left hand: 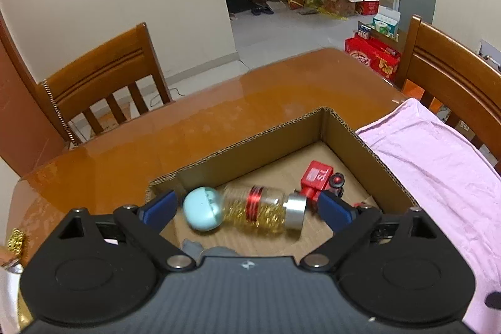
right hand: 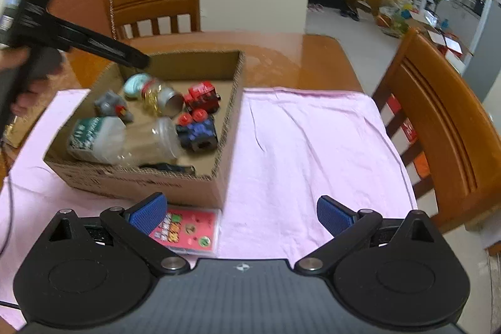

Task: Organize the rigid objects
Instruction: 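Withdraw both grippers from the box toward the pink card case and black case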

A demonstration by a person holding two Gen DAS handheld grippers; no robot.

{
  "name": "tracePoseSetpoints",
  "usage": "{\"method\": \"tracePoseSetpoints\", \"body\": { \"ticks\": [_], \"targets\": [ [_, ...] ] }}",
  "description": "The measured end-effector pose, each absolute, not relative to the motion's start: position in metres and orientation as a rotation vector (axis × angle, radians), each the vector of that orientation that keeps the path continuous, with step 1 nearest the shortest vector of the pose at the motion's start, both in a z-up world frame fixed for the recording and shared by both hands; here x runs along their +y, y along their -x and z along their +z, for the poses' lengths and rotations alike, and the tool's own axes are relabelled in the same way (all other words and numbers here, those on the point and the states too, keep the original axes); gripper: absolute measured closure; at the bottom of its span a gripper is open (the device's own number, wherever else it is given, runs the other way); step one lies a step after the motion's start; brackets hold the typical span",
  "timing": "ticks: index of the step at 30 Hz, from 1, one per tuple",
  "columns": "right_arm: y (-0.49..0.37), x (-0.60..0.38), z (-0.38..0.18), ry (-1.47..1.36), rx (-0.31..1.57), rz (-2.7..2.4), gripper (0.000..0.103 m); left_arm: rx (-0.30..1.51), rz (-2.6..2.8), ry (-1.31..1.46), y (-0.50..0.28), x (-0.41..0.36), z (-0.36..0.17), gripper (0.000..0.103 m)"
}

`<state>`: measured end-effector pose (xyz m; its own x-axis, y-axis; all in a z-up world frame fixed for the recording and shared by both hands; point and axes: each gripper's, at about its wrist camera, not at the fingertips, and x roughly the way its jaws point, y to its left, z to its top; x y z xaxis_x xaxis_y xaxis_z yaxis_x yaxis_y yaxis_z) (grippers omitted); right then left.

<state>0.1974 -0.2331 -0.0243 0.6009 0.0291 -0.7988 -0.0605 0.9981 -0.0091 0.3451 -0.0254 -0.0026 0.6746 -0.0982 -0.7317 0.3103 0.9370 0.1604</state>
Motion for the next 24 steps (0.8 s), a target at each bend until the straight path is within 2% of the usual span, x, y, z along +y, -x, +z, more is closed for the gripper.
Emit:
{"method": "tracePoseSetpoints", "body": {
  "ticks": [15,24],
  "targets": [
    [-0.194,-0.244,-0.087,0.005,0.968,-0.066,0.0,0.826,-0.087,-0.145,-0.244,0.017,-0.02,0.004],
    [-0.22,-0.251,-0.118,0.043,0.995,-0.097,0.0,0.898,0.023,-0.056,-0.187,0.026,-0.064,0.001]
  ]
}}
